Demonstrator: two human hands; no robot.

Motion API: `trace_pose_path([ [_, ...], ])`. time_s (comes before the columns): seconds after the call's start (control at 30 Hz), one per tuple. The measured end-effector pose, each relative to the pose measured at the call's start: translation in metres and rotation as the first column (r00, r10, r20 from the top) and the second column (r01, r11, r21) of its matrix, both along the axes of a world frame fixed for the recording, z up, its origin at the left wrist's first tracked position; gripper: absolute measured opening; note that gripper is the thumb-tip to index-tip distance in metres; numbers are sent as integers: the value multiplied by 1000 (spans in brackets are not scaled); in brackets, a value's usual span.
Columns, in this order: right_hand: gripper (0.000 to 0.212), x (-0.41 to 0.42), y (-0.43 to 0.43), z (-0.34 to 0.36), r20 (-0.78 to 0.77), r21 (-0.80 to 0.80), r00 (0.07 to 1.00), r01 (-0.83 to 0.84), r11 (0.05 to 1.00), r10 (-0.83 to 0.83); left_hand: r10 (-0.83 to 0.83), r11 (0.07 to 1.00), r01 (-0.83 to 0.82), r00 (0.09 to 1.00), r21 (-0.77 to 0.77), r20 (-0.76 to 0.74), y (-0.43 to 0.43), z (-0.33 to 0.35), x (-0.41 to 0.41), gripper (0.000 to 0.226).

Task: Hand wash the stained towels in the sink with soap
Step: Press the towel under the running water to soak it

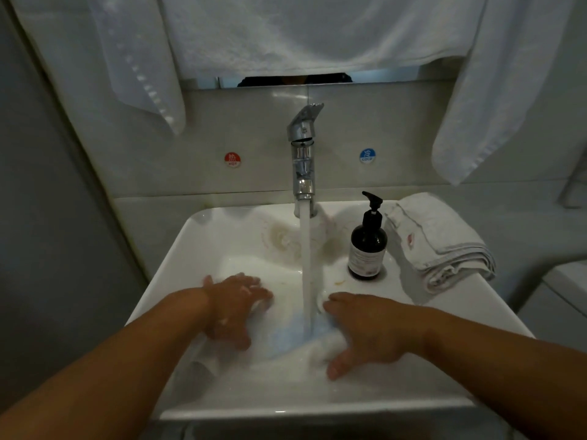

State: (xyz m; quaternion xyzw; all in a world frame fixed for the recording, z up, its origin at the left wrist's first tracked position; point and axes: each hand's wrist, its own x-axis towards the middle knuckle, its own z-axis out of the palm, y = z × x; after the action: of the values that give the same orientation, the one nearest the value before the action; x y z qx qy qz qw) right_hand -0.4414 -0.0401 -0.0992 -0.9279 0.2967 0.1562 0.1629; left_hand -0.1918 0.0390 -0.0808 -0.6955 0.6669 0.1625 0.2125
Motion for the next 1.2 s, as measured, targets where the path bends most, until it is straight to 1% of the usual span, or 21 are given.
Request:
trace_pose_path([
  [0.07,89,8,4,-1,92,77,995,-56,995,49,26,993,-46,984,-110,-175,0,-2,-1,87],
  [0.1,79,9,2,1,134,114,991,-44,993,28,26,993,-49,980,-112,-197,0,-4,-3,89],
  [0.13,69,9,0,4,167,133,986,-13,991,-9,15,996,-30,985,-81,-174,0,-6,-6,93],
  [0.2,52,6,-10,6,169,72,983,54,996,-66,-16,1000,14,997,-15,-71,-2,-14,-10,101],
  [0.23,49,3,-15,4,144,34,986,80,996,-84,-17,1000,17,999,-3,-36,-2,-16,-9,102],
  [0.3,55,-2,-21,-1,75,-25,988,139,990,-137,-1,1000,1,1000,1,-1,-4,-16,-8,103],
  [0.37,56,-3,-25,-6,67,-64,974,223,973,-219,15,1000,-15,1000,7,19,-6,-15,-7,105],
  [0.43,42,1,-26,-8,114,-157,961,268,950,-253,35,999,-35,999,-6,31,-7,-15,-8,106],
  [0.47,36,3,-27,-8,173,-214,949,299,930,-265,48,999,-47,998,-15,33,-7,-15,-8,106],
  [0.57,33,5,-26,-7,320,-278,896,399,874,-307,79,996,-78,997,-53,19,-7,-15,-8,107],
  [0.63,24,4,-22,-4,346,-298,890,406,864,-299,77,994,-77,997,-72,11,-6,-16,-7,110],
  [0.7,19,2,-15,1,320,-298,898,398,867,-302,75,994,-73,997,-85,16,-5,-17,-4,112],
  [0.73,25,0,-13,3,281,-281,905,395,875,-319,79,993,-77,997,-88,19,-5,-17,-3,113],
  [0.8,47,-2,-10,4,151,-210,926,373,904,-347,87,993,-85,996,-77,30,-5,-17,-2,115],
  [0.87,66,-2,-10,1,31,-174,949,315,933,-314,105,993,-102,993,-60,48,-6,-17,-2,116],
  [0.9,71,-1,-10,-1,7,-176,959,282,943,-285,125,991,-122,991,-46,56,-7,-16,-3,117],
  [0.93,74,0,-9,-2,17,-171,966,256,951,-257,151,988,-149,987,-34,62,-7,-14,-4,118],
  [1.0,79,3,-7,-2,108,-107,971,226,968,-215,195,981,-194,978,-31,72,-8,-12,-5,121],
  [1.07,88,5,-5,1,180,-4,959,222,975,-218,217,976,-214,973,-46,81,-7,-11,-6,124],
  [1.1,92,5,-6,1,197,18,951,238,971,-236,219,975,-215,972,-56,86,-6,-11,-5,125],
  [1.2,96,0,-11,1,151,12,932,331,944,-329,200,979,-194,973,-57,115,-5,-13,-2,126],
])
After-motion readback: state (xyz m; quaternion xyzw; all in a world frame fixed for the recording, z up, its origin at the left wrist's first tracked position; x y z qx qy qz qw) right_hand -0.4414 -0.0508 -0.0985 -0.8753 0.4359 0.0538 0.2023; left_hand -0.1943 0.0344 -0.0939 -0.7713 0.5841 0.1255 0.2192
